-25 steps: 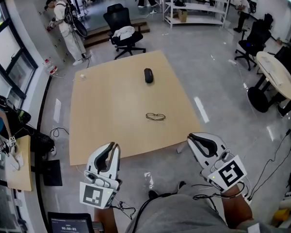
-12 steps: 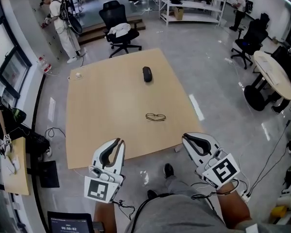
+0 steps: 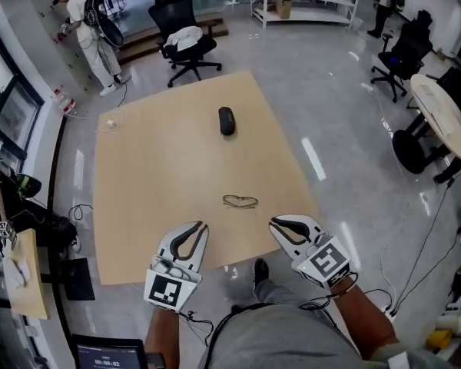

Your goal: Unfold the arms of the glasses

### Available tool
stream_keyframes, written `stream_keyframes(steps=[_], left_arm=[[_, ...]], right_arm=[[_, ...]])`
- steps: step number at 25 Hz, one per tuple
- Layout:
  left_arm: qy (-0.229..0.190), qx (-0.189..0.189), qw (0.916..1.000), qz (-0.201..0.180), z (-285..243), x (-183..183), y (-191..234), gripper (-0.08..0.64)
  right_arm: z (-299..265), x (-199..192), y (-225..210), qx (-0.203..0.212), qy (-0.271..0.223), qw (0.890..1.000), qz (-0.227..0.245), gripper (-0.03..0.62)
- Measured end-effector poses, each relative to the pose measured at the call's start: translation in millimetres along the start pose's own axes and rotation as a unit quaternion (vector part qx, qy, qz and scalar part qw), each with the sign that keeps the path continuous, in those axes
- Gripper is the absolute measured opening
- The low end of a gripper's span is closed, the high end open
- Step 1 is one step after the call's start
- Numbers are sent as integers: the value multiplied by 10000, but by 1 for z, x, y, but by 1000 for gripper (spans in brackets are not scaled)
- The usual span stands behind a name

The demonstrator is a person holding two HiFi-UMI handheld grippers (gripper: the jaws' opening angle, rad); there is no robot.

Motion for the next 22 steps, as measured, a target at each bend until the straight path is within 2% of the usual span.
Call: stream_keyframes(steps=[3, 9, 12, 15, 17, 22], left_arm=[[485, -300, 9984, 20, -42, -37, 4, 37], [1414, -502, 9872, 530, -96, -118, 13, 37], [1724, -722, 9799, 692, -114, -152, 11, 37], [1939, -1006, 9732, 714, -132, -181, 11, 37], [2060, -1161, 9689, 736, -143, -199, 10, 38], [2493, -1592, 9543, 420, -163, -234, 18, 40]], right_arm=[[-34, -41, -18, 351, 407, 9985, -21, 13], [-111, -130, -40, 1001, 1440, 9845, -8, 15], [-147, -169, -41, 1112, 1927, 9749, -91, 27], [-176, -206, -40, 1197, 2364, 9642, -77, 92], [-189, -226, -40, 1207, 2569, 9588, -71, 95], [-216, -253, -40, 1149, 2879, 9507, 78, 95]])
Point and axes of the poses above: the fingertips, and each gripper's own axes: z backward along the fingers, y to its left, x out of its top, the point moved 3 cm from there along z, backward along the fingers, and after that the axes turned 13 degrees about -x, right-handed, at the moved point
